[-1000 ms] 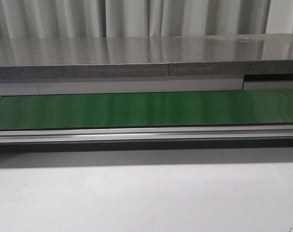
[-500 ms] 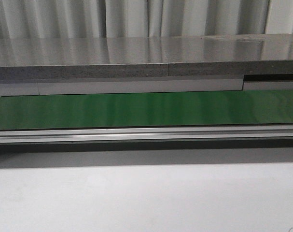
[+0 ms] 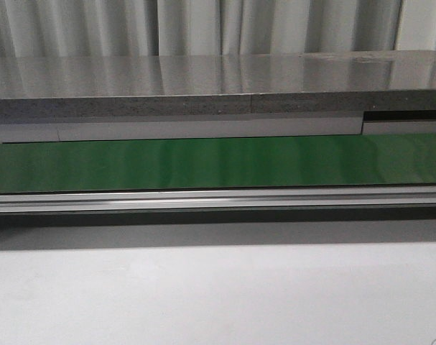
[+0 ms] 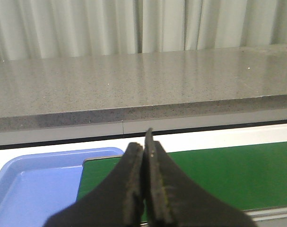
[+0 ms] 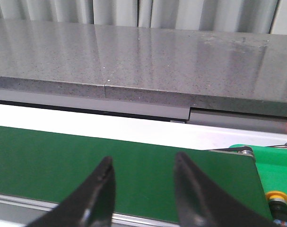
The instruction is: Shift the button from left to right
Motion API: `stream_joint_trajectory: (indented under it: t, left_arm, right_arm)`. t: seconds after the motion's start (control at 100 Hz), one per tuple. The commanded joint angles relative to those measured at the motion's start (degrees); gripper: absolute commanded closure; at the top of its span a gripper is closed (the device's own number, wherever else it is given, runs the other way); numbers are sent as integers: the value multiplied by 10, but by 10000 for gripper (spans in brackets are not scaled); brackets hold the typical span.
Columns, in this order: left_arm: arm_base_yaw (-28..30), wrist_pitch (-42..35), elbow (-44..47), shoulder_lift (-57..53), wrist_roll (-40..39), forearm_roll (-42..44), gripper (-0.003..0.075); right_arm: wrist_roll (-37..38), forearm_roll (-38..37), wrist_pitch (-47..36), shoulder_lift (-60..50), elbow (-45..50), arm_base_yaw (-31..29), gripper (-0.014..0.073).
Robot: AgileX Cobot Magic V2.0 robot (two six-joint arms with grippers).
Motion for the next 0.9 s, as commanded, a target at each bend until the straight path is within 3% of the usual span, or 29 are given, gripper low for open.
stream_joint_trajectory:
  t: [0.0,0.13,0.89]
  left_arm:
    - [-6,-51,-16,6,-1,-2,740]
    - [-6,-51,-16,6,-1,-2,740]
    - [-6,-51,-16,6,-1,-2,740]
  right_arm:
    - [-2,5,-36,-1,-16,0,470]
    - [-2,5,-36,-1,-16,0,669]
    - [-2,5,-36,-1,-16,0,661]
